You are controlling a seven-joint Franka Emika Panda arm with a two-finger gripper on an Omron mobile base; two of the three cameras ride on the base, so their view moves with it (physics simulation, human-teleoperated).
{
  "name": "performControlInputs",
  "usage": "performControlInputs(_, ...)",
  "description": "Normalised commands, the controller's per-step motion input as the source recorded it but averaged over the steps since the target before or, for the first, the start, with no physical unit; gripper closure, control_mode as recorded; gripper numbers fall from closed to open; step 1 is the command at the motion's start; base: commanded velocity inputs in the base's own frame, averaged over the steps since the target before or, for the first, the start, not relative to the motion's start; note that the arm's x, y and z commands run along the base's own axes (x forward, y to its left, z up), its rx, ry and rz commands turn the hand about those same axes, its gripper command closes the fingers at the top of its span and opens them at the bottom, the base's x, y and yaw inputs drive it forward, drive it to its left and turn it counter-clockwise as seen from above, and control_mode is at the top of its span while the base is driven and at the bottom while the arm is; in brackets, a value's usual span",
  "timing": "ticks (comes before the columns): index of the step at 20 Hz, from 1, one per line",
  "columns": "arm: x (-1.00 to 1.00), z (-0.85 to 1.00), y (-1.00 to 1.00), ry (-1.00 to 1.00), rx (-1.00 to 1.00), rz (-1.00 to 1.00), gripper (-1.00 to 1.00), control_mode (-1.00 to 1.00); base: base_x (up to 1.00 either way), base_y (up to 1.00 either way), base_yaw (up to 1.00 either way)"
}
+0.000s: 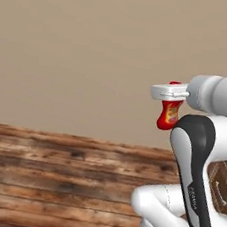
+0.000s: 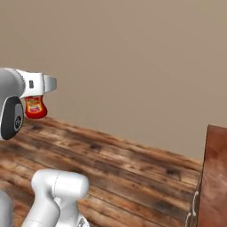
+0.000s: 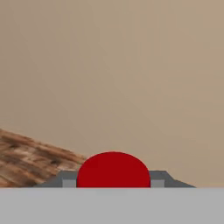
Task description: Move the ketchup and shaker from the cabinet to the dining counter.
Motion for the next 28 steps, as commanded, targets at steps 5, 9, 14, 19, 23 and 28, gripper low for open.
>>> performControlInputs(5, 0.00, 0.00, 0.00, 0.00, 0.00, 0.00, 1.00, 1.00, 0.55, 0.17, 0.55)
performControlInputs(9, 0.00, 0.00, 0.00, 0.00, 0.00, 0.00, 1.00, 1.00, 0.70, 0.08, 0.49)
performControlInputs(14, 0.00, 0.00, 0.00, 0.00, 0.00, 0.00, 1.00, 1.00, 0.71, 0.07, 0.48)
performControlInputs(19, 0.00, 0.00, 0.00, 0.00, 0.00, 0.00, 1.00, 1.00, 0.71, -0.03, 0.45)
performControlInputs(23, 0.00, 0.00, 0.00, 0.00, 0.00, 0.00, 1.00, 1.00, 0.68, -0.10, 0.44)
performControlInputs(28, 0.00, 0.00, 0.00, 0.00, 0.00, 0.00, 1.00, 1.00, 0.68, -0.12, 0.41)
